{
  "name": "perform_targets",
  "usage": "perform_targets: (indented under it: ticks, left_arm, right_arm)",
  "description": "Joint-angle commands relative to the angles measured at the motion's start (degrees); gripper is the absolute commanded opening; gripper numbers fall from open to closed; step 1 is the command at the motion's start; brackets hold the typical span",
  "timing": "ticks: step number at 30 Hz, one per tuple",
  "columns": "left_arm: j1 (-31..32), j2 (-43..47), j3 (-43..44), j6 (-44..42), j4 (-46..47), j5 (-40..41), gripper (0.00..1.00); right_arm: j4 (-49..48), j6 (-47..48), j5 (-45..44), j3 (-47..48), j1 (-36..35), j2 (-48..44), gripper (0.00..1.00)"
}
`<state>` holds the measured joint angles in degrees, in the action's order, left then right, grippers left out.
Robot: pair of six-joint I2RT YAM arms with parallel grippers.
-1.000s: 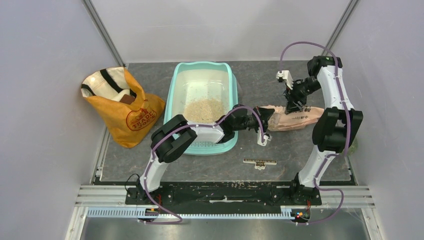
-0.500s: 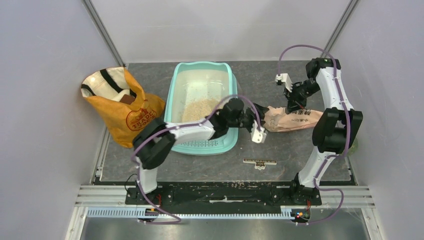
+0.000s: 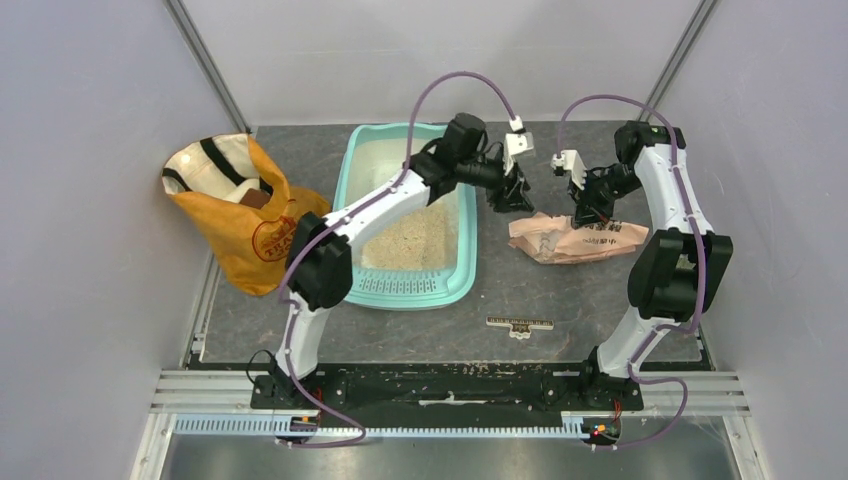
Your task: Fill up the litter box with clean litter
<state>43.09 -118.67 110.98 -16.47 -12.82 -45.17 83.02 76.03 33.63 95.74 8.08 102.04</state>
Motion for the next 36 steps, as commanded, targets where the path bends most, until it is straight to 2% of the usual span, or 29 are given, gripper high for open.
perform_targets:
  ticks: [1,6,13,16,17,18,19,24,28,29,30,31,32,33,36]
  left_arm:
    - [0.9,-4.4,-0.3,10.2,-4.1,-3.7,0.62]
    - [1.1,-8.3,0.7,12.4,-0.4,1.4,0.6]
    - [2.5,-10.4,0.4,8.2,-0.8,-0.4,0.55]
    - [3.1,-10.6,-0.6,6.7,0.1,0.4,0.41]
    - [3.2,-10.4,-1.1,5.9,0.4,0.8,0.3]
    - [3.2,-9.9,-1.8,5.2,0.9,1.0,0.13]
    - [3.1,-8.4,-3.3,4.5,2.2,1.4,0.03]
    - [4.3,3.4,-13.2,-1.7,7.9,2.2,0.02]
    - [5.3,5.7,-17.3,-6.8,7.5,10.4,0.02]
    - [5.4,4.9,-17.6,-7.5,7.3,13.1,0.02]
    - [5.3,3.8,-17.4,-7.3,6.8,14.9,0.02]
    - [5.2,2.9,-16.9,-7.3,6.1,15.9,0.02]
    - [5.1,2.4,-17.1,-7.5,6.1,16.3,0.02]
    - [5.1,2.4,-17.7,-7.6,7.3,16.7,0.02]
    - [5.2,2.5,-19.8,-8.9,10.2,18.1,0.02]
  right_arm:
    - [-0.9,-0.4,1.3,-0.3,0.0,-3.8,0.0]
    - [-1.1,0.8,2.0,-1.6,0.0,-5.2,0.0]
    - [-0.7,0.7,1.4,-1.4,0.0,-4.9,0.0]
    - [0.7,0.9,2.3,-0.4,0.0,-4.8,0.0]
    - [1.4,1.0,2.6,0.1,0.0,-4.8,0.0]
    - [2.2,1.1,2.7,0.4,0.0,-4.7,0.0]
    - [3.1,1.2,2.6,1.0,0.0,-4.7,0.0]
    - [8.4,2.8,3.8,4.6,0.9,-4.9,0.0]
    - [0.7,0.0,2.0,0.4,0.5,-4.7,0.01]
    - [-1.1,-0.7,1.0,-1.0,0.4,-4.0,0.13]
    - [-1.0,-0.8,0.0,-1.4,0.4,-3.1,0.32]
    - [-0.4,-0.9,-1.1,-1.5,0.4,-2.0,0.43]
    - [0.1,-0.9,-2.0,-1.6,0.4,-1.4,0.49]
    - [0.0,-0.7,-2.8,-1.9,0.7,-1.2,0.47]
    - [-1.1,-0.4,-4.0,-2.5,1.6,-1.3,0.23]
